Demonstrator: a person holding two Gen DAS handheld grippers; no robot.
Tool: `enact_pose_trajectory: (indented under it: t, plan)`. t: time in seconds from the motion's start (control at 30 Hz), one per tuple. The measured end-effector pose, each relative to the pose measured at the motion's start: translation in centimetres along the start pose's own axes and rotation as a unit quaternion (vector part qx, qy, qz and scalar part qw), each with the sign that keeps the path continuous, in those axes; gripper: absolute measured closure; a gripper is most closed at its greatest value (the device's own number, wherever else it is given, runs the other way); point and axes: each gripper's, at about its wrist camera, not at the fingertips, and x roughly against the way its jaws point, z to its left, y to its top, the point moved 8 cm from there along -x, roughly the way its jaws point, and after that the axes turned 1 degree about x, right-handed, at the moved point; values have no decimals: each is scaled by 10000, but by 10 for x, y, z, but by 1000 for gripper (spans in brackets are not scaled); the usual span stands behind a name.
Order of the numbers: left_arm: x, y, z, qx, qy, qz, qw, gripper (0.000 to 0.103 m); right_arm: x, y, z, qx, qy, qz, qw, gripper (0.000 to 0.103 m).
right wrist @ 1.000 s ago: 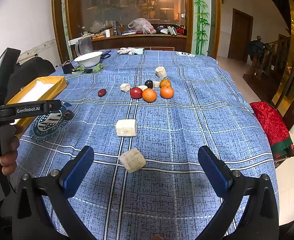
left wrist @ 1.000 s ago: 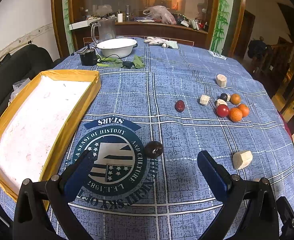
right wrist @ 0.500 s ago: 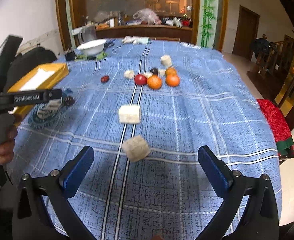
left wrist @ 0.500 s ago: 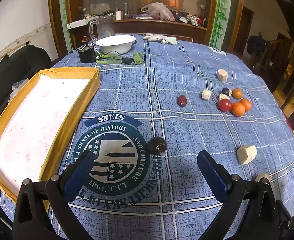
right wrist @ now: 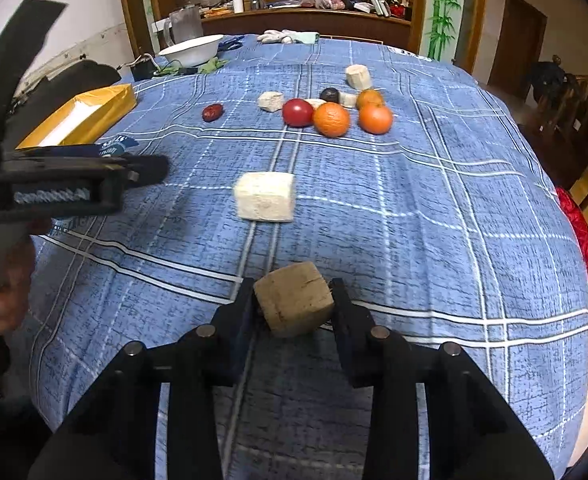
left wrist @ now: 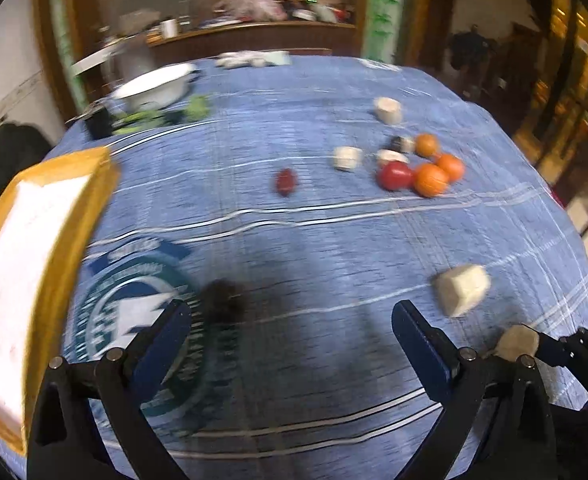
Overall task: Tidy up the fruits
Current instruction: 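Grasp the beige square cube with the left gripper, then carry the beige cube to the yellow tray and open the left gripper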
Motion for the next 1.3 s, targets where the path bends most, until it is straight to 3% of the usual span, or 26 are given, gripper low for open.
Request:
enact_pose_trajectory:
  t: [0.13, 0.2, 0.27, 0.37, 0.6, 0.73, 0.9, 0.97, 1.13, 1.3]
  plan:
    - [-10, 4, -42, -477, -267, 86, 9985, 6, 7, -6, -34, -410, -166, -68, 9990, 65]
    - [-7, 10, -55, -516, -380, -100, 9979, 6, 8, -7, -48, -547, -240, -79, 9982, 65]
    - [-8, 15, -70, -605, -568, -50, 9965, 14, 10, -7, -58, -659, -263, -119, 9974, 65]
    - [-3, 17, -86, -732, -799, -91, 9941, 24, 11, -5, -63, -697, -246, -155, 9971, 65]
    - [-17, 11, -112, -926, -1188, 26, 9886, 26, 15, -6, -73, -841, -238, -233, 9959, 65]
    - [-18, 18, -127, -1021, -1187, 22, 9877, 32, 19, -6, -78, -885, -253, -303, 9953, 65]
    - [-35, 14, -148, -1191, -1415, 317, 9822, 46, 24, -5, -85, -956, -263, -388, 9943, 65]
    - [-40, 12, -152, -1215, -1450, 411, 9811, 62, 26, -5, -88, -977, -277, -409, 9940, 65]
    - [-38, 18, -150, -1125, -1510, 324, 9816, 63, 27, -8, -92, -1063, -302, -419, 9930, 65]
    - [-23, 26, -126, -888, -1309, 52, 9874, 63, 30, -1, -85, -994, -268, -490, 9935, 65]
